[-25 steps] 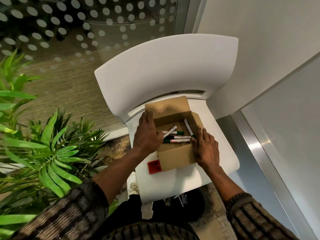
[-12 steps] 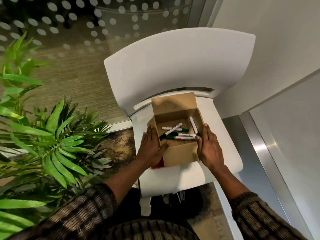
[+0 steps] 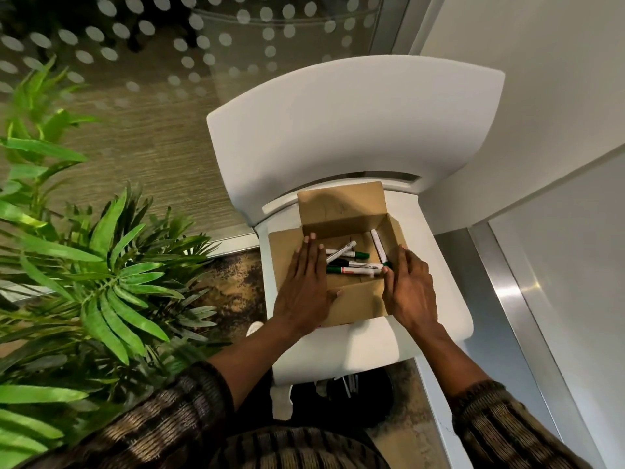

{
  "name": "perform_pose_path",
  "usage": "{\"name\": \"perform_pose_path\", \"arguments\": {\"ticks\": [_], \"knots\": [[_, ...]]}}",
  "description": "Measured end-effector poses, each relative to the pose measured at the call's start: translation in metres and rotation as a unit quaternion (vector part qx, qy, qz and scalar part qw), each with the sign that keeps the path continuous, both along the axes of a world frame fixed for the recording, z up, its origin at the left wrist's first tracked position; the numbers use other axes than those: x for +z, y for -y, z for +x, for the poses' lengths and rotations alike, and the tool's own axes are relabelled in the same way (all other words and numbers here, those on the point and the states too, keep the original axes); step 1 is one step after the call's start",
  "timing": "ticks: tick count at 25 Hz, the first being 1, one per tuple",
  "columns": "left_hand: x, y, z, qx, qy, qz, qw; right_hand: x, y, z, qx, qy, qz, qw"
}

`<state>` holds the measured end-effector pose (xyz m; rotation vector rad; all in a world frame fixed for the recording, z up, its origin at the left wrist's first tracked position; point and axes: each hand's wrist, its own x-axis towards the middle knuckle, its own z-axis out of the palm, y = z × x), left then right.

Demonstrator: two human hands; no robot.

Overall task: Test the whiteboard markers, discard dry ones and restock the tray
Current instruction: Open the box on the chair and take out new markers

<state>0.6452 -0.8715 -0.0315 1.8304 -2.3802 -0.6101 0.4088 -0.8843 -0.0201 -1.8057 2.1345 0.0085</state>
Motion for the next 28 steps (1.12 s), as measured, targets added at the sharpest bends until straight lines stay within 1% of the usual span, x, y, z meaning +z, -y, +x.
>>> {"name": "perform_pose_path", "arguments": {"ticks": [3, 5, 8, 10, 11, 13, 14, 15, 16, 19, 21, 24, 28], "knots": [[-0.011, -0.018, -0.004, -0.107, 0.047, -0.124, 0.985, 0.006, 0.007, 0.006, 0.025, -0.054, -0.040, 0.997], [-0.018, -0.033, -0.003, -0.155, 0.052, -0.145, 0.976, 0.012, 0.013, 0.007, 0.033, -0.057, -0.049, 0.997], [-0.023, -0.047, -0.004, -0.133, 0.052, -0.144, 0.979, 0.020, 0.023, 0.012, 0.051, -0.056, -0.089, 0.993], [-0.027, -0.049, -0.007, -0.124, 0.056, -0.143, 0.980, 0.021, 0.034, 0.019, 0.114, -0.036, -0.112, 0.986], [-0.028, -0.049, -0.007, -0.119, 0.059, -0.140, 0.981, 0.019, 0.042, 0.024, 0.159, -0.016, -0.097, 0.982], [-0.028, -0.048, -0.009, -0.112, 0.064, -0.130, 0.983, 0.015, 0.060, 0.036, 0.240, 0.011, 0.012, 0.971], [-0.028, -0.048, -0.009, -0.112, 0.063, -0.125, 0.984, 0.012, 0.069, 0.042, 0.268, 0.005, 0.073, 0.961], [-0.027, -0.048, -0.009, -0.111, 0.057, -0.123, 0.985, 0.010, 0.078, 0.046, 0.287, -0.005, 0.113, 0.951], [-0.027, -0.049, -0.010, -0.108, 0.050, -0.126, 0.985, 0.007, 0.086, 0.051, 0.299, -0.025, 0.133, 0.944], [-0.025, -0.050, -0.010, -0.092, 0.041, -0.137, 0.986, -0.003, 0.102, 0.055, 0.314, -0.077, 0.145, 0.935], [-0.023, -0.050, -0.011, -0.087, 0.040, -0.131, 0.987, -0.007, 0.105, 0.056, 0.325, -0.092, 0.139, 0.931], [-0.023, -0.050, -0.008, -0.088, 0.043, -0.123, 0.988, -0.010, 0.104, 0.061, 0.369, -0.116, 0.139, 0.912], [-0.025, -0.049, -0.007, -0.096, 0.040, -0.111, 0.988, -0.013, 0.099, 0.064, 0.408, -0.103, 0.148, 0.895]]}}
